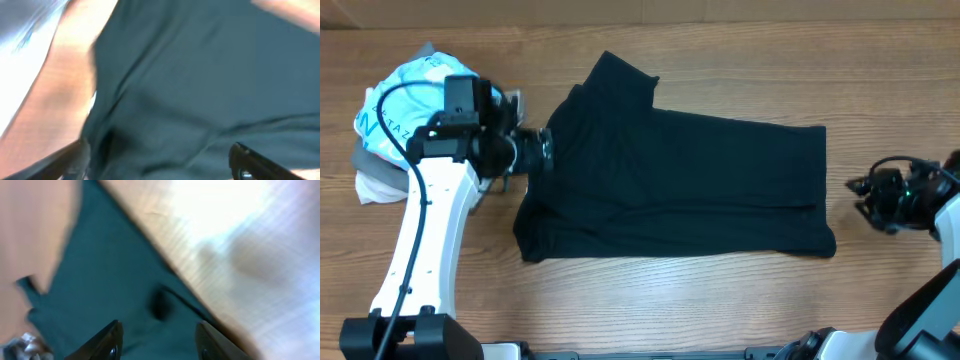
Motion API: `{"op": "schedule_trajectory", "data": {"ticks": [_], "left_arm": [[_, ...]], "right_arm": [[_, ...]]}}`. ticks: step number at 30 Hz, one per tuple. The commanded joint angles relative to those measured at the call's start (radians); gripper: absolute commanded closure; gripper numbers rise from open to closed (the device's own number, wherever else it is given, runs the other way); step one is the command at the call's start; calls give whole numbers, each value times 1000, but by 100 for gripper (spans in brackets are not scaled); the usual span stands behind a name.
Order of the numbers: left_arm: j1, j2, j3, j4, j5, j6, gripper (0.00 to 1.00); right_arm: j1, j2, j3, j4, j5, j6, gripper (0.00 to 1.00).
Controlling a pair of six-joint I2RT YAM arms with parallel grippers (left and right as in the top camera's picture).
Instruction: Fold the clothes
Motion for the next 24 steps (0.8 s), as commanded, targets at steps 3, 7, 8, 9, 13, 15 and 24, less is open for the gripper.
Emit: {"op": "schedule_trajectory", "data": {"ticks": [3,7,8,9,13,15,24], "left_arm": [[-64,44,25,110,72,-3,12],[-127,166,95,153,-52,8,5],[-137,201,124,153,-58,14,5],[-145,238,156,152,-60,16,5],[-178,362,254,87,-53,11,9],[-195,398,257,32,-53,1,21],[-190,401,258,-265,-95,4,37]], "right_arm": [[120,-21,21,113,-111,-24,47],[238,-21,21,185,-6,4,38],[269,-21,21,190,45,14,37],[292,-21,21,192,81,20,37],[369,-7,20,180,180,36,45],[393,16,20,151,269,58,69],[349,64,20,-132,308,88,90]]}}
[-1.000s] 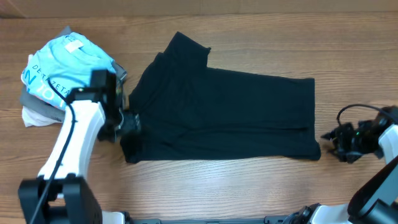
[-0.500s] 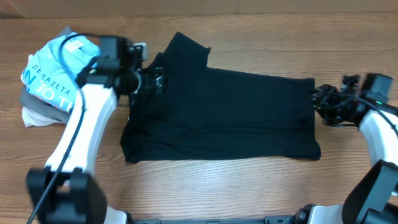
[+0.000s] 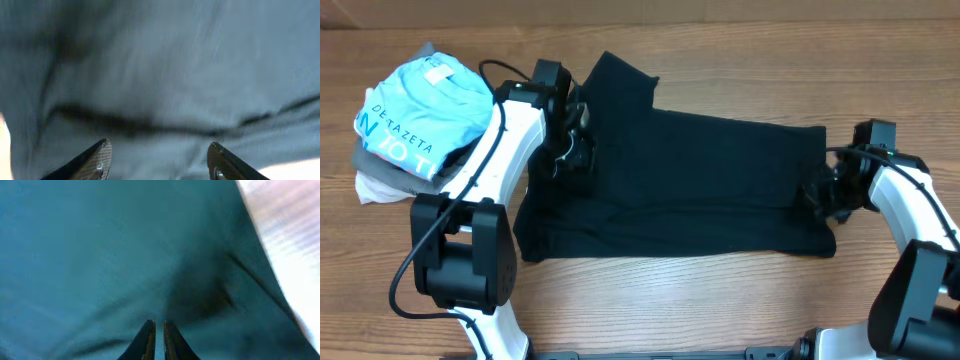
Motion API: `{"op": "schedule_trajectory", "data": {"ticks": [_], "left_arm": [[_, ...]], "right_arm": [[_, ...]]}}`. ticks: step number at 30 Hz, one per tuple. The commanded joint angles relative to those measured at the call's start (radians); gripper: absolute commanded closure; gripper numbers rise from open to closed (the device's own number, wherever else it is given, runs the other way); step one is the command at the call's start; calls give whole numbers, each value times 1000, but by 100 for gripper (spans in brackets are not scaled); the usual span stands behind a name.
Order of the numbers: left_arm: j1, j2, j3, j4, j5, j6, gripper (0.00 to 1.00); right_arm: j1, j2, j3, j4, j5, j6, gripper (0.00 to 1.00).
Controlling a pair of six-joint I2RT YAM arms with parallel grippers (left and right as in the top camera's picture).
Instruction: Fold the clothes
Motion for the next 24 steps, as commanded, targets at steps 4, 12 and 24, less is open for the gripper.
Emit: {"op": "schedule_trajectory", "data": {"ticks": [4,12,24], "left_arm": [[12,-27,20,-150,-38,0,36],[12,-32,-68,-184,-66,-31,33],[21,-33,-283,-28,-46,-53,34]], "right_arm": [[-38,-2,6,-120,47,-29,88],[-41,1,-227,219,2,53,87],[-200,-13,-446,243,151,205,96]]}}
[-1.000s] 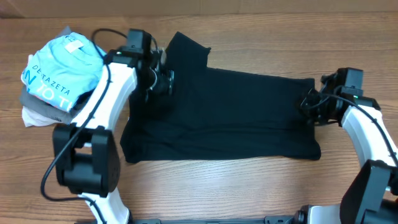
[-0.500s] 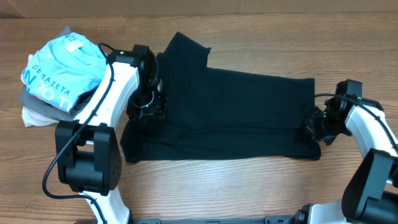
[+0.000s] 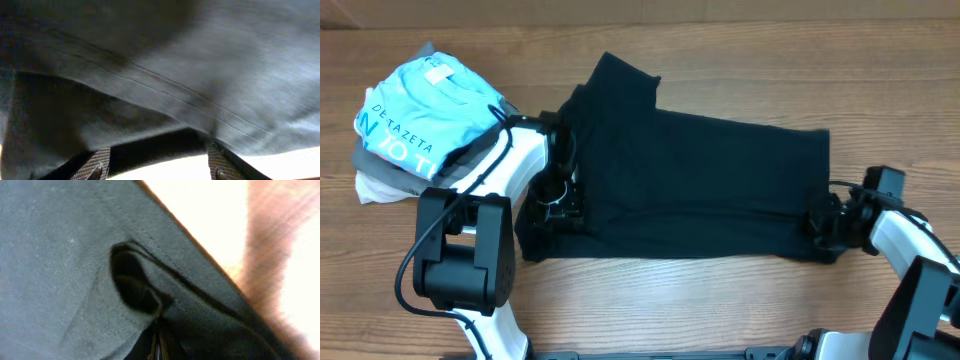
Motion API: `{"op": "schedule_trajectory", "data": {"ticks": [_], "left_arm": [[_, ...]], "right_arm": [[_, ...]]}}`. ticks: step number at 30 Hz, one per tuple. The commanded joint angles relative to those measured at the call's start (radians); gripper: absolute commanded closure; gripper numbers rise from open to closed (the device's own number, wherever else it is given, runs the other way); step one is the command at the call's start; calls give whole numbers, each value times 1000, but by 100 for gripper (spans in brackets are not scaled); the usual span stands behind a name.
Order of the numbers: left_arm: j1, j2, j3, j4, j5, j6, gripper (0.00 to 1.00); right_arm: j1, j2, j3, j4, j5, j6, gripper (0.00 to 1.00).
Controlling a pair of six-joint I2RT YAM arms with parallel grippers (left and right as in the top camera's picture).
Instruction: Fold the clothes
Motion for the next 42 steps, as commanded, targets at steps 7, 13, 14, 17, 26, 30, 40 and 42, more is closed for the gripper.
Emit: {"op": "schedule_trajectory", "data": {"ticks": [7,13,14,17,26,30,40,42], "left_arm": [[2,-79,43,32,48,-1,33],[-6,-101,21,11,-75,-35,37],[-6,-101,11,29,-89,-44,38],[-6,-101,-24,117,-82,-44,48],[-2,-101,-206,212,-79,-98,96],[2,-101,-297,260,-71,-189,96],[7,-245,-339,56,-138,-290,96],[6,-301,-335,56,-137,-257,95]], "right_arm": [[-90,-50,-100,-138,221,-5,95],[-76,-186,-35,-199,188,-49,91],[-76,-203,-29,-207,185,-50,91],[-76,-235,-27,-213,182,-49,91],[-76,-235,-27,-201,181,-49,90],[-76,-235,-27,-202,182,-50,90],[-78,-235,-27,-201,182,-50,90],[-78,-236,-27,-193,181,-54,90]]}}
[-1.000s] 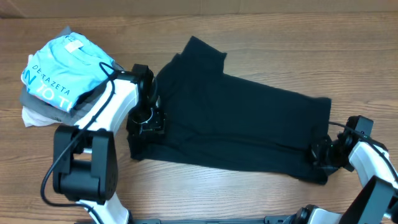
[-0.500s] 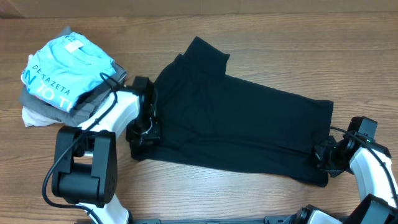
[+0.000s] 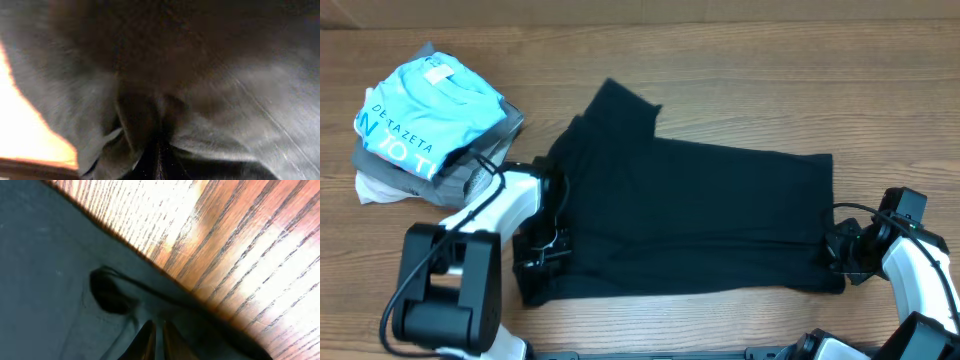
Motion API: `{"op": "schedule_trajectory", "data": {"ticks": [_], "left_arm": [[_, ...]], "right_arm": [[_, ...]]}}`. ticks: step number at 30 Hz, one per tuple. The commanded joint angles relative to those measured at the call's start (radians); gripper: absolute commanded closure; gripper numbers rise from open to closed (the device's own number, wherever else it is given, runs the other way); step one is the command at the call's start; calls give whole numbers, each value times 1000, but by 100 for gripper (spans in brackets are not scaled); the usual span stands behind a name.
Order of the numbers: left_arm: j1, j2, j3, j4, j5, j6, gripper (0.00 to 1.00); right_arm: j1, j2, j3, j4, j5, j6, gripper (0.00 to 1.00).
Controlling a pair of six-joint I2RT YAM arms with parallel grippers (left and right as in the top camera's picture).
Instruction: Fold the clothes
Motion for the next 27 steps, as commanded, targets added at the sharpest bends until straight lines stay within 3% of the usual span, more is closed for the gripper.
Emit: {"op": "schedule_trajectory", "data": {"ticks": [1,6,7,9,11,17,27], "left_arm": [[6,-122,11,11,-44,7,91],[6,-222,121,31,3,94,54],[6,-229,158,36,27,121,47],[6,-231,243,64,79,163,22],[5,-229,330,133,145,218,9],[5,-121,559,266,139,240,17],[0,404,989,322,142,367,14]], "right_arm": [[-1,-11,18,21,8,-28,89],[-1,-11,88,26,-106,-111,75],[-1,-11,111,16,-130,-113,71],[-1,-11,160,0,-176,-121,60],[-1,-11,209,-3,-254,-159,49],[-1,-11,273,-5,-417,-188,44],[0,-10,272,-31,-422,-214,44]]}}
